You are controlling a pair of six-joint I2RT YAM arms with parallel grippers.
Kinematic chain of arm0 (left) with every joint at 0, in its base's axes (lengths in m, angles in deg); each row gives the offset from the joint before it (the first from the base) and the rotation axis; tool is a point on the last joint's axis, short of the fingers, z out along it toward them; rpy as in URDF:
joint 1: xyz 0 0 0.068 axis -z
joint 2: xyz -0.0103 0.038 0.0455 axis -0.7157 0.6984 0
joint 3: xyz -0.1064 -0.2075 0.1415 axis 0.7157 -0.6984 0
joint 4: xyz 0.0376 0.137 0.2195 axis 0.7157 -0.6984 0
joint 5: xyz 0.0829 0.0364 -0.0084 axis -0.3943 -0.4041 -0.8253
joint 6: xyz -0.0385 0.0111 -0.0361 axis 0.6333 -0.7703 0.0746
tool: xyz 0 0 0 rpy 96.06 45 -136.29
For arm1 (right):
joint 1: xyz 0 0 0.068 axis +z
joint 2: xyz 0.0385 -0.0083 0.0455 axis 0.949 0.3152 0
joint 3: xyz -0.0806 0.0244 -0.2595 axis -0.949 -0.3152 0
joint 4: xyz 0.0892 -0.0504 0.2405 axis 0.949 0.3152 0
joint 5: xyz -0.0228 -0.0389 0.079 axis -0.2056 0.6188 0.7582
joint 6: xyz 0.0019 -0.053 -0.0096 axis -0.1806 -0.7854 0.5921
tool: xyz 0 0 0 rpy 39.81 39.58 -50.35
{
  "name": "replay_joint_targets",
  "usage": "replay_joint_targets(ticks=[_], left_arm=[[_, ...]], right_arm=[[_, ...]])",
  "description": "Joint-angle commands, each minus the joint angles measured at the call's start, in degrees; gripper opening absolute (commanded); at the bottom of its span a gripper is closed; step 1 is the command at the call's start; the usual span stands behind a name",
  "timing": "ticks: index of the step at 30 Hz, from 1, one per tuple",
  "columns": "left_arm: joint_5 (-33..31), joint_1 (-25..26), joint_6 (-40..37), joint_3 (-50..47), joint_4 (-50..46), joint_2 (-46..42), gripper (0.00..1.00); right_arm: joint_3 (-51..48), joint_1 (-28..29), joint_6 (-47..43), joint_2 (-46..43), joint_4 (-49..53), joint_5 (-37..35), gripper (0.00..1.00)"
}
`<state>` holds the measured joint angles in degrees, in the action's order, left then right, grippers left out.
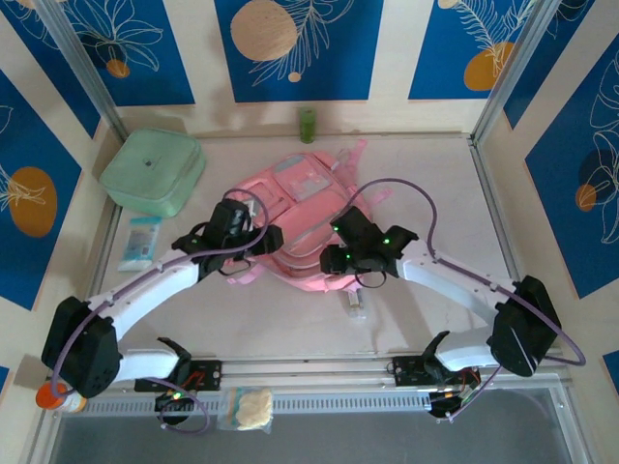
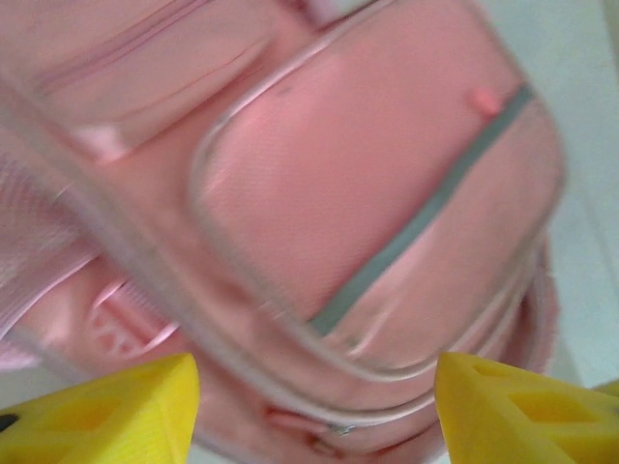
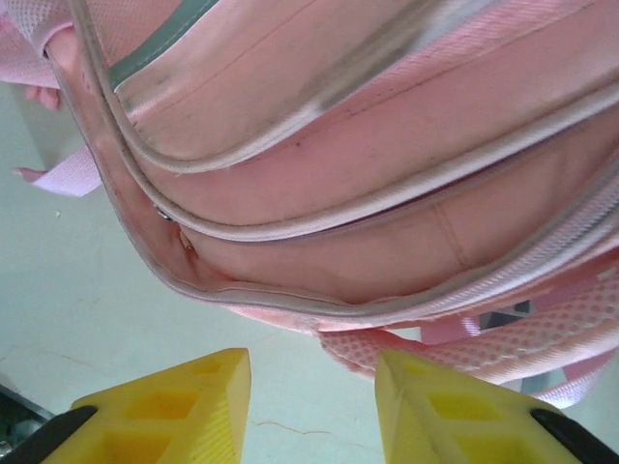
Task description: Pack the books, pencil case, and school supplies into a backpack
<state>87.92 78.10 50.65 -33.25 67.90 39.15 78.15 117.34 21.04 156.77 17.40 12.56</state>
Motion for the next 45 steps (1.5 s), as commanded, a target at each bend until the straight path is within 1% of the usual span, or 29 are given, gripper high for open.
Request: replay_joint_targets(ticks=[1,4,8,13,15,18,22,27,31,34,42,45], left_arm=[[0.34,-1.94,6.98,-4.85,6.77,-1.49,0.66],[0.0,-2.42,8.68,-5.74,7.48,0.24,0.66],[0.79,-2.43,11.11,-8.59,13.59,1.56,0.64],[0.59,-2.7,11.17,-8.68,13.54,2.82,0.61],[-0.52,-2.78,11.39,-9.05,13.32,2.38,0.59],[-1.34,-3.05,12.29,-9.68,14.81,2.93,0.56],[-0.05,-3.22,12.76,-8.55,16.55,5.64,0.51],[-0.18,-3.22,16.04,-8.89,18.78,8.46,0.44],[-0.44,-3.14,17.78,-7.89,18.29,10.56,0.4],[0.24,-2.97,18.56,-6.93,19.03,12.15,0.33],[0.1,-1.35,20.37,-2.83,18.02,15.89,0.27],[-0.2,-0.36,21.57,-1.81,18.8,16.82,0.22]], right_arm=[[2.78,3.19,-0.01,2.35,1.67,-3.23,0.38],[6.09,5.94,2.58,6.08,5.14,-6.76,0.38],[9.02,9.34,8.4,9.86,7.61,-9.23,0.38],[12.38,12.53,13.01,14.01,9.61,-12.08,0.37],[14.19,13.47,15.6,15.58,11.02,-13.81,0.35],[15.56,14.01,18.63,17.49,10.13,-14.34,0.37],[18.61,14.19,20.99,21.24,8.62,-14.62,0.39],[21.63,14.27,24.51,25.48,8.98,-16.45,0.39],[20.37,14.03,24.39,25.21,6.76,-16.58,0.4],[19.79,13.96,24.6,24.88,7.15,-17.49,0.39],[16.79,12.74,24.45,22.96,5.95,-17.09,0.4],[16.4,12.51,23.45,22.4,5.45,-17.01,0.39]])
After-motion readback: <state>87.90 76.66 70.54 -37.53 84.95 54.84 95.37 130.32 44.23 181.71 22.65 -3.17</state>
